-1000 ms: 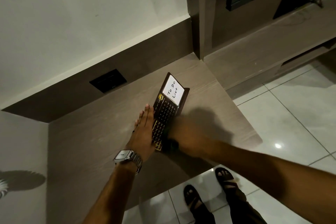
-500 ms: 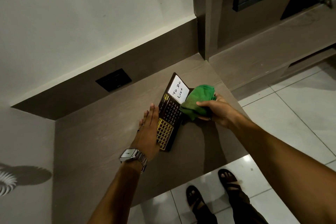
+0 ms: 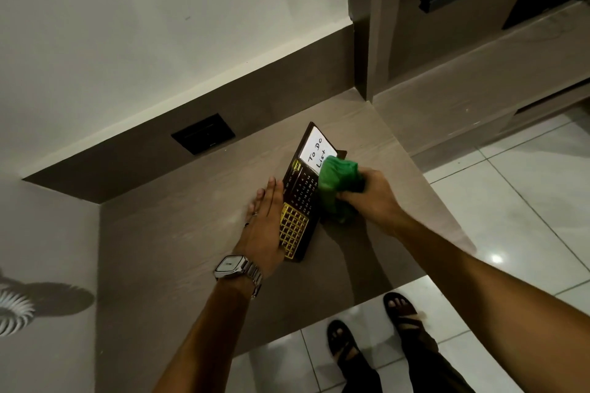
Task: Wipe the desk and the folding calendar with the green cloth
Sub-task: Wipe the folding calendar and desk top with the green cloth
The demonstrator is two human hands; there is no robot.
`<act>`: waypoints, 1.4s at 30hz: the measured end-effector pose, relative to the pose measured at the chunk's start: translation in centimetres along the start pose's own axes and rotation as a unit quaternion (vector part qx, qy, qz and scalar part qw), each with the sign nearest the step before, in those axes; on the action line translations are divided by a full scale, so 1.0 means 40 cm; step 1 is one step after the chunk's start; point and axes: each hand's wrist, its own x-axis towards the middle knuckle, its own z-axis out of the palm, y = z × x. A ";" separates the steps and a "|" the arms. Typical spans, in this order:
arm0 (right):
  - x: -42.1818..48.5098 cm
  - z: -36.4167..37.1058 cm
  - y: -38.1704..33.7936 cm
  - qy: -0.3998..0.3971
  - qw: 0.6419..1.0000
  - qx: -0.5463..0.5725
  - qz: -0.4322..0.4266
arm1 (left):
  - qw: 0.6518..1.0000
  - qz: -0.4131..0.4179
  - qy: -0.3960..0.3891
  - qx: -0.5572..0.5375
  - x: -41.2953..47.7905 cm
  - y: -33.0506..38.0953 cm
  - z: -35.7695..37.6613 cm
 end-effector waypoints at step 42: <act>0.006 -0.045 -0.039 0.136 0.920 0.278 0.240 | 1.000 -0.002 0.017 0.006 0.000 0.008 0.002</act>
